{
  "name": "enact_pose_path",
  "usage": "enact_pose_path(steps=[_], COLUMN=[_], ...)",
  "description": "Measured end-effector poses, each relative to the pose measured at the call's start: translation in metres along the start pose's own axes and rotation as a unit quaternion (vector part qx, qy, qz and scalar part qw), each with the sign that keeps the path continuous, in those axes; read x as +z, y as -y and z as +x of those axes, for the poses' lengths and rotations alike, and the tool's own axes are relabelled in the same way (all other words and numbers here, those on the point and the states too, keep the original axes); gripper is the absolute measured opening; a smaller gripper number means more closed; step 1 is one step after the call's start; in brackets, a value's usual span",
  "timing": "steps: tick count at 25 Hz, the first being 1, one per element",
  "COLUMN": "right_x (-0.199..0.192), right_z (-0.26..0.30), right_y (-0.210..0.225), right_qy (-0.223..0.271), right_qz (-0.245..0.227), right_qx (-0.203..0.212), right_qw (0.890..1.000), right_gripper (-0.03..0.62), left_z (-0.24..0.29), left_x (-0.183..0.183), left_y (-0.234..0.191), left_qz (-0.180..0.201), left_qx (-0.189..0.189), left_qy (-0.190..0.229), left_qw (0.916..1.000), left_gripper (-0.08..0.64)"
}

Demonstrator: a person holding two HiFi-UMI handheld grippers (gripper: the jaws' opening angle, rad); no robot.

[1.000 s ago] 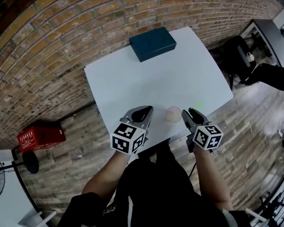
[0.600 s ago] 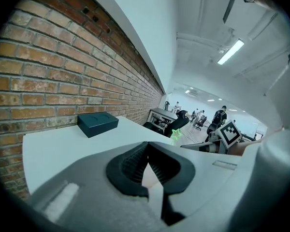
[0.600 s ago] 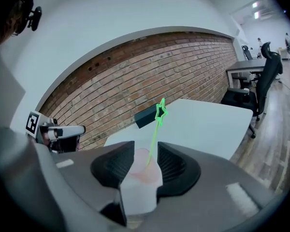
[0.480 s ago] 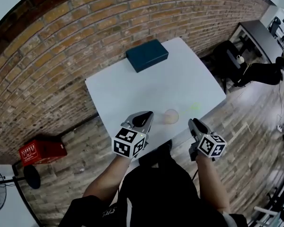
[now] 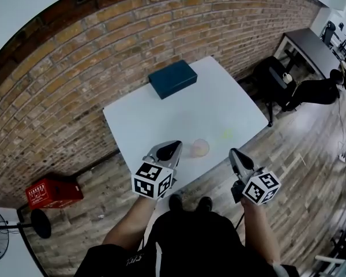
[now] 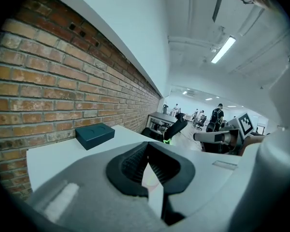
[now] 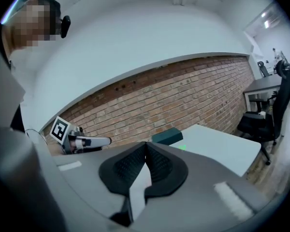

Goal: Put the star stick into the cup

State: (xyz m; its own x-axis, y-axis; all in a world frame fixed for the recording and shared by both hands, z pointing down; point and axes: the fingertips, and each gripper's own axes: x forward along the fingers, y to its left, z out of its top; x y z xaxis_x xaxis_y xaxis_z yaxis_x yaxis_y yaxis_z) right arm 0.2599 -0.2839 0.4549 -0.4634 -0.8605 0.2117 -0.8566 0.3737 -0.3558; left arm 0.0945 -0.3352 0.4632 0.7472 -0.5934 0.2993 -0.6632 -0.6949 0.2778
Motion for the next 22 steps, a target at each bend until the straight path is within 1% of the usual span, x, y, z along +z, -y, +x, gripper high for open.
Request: enact_pose_path(steps=[3, 8, 12, 16, 18, 20, 22], right_x=[0.027, 0.07, 0.1, 0.111, 0.112, 0.111, 0.109], right_z=[-0.01, -0.035, -0.048, -0.06, -0.062, -0.063, -0.064], right_y=[-0.008, -0.004, -0.008, -0.003, -0.001, -0.001, 0.0], right_qy=[0.02, 0.052, 0.079, 0.093, 0.095, 0.094, 0.09], right_qz=[-0.003, -0.047, -0.059, -0.108, -0.11, -0.1, -0.095], right_qx=[0.031, 0.059, 0.087, 0.072, 0.079, 0.092, 0.098], right_qw=[0.999, 0.996, 0.991, 0.987, 0.986, 0.986, 0.987], right_gripper=[0.0, 0.0, -0.002, -0.002, -0.002, -0.003, -0.003], left_z=[-0.007, -0.002, -0.003, -0.002, 0.0, 0.002, 0.003], left_x=[0.014, 0.038, 0.06, 0.066, 0.068, 0.068, 0.068], left_y=[0.006, 0.02, 0.029, 0.043, 0.049, 0.054, 0.059], left_qz=[-0.002, 0.022, 0.035, 0.039, 0.04, 0.04, 0.039], left_qx=[0.021, 0.043, 0.058, 0.068, 0.07, 0.072, 0.073], left_qy=[0.017, 0.032, 0.055, 0.068, 0.074, 0.078, 0.08], left_qw=[0.9996, 0.9983, 0.9962, 0.9946, 0.994, 0.9935, 0.9934], left_gripper=[0.008, 0.008, 0.008, 0.008, 0.008, 0.008, 0.008])
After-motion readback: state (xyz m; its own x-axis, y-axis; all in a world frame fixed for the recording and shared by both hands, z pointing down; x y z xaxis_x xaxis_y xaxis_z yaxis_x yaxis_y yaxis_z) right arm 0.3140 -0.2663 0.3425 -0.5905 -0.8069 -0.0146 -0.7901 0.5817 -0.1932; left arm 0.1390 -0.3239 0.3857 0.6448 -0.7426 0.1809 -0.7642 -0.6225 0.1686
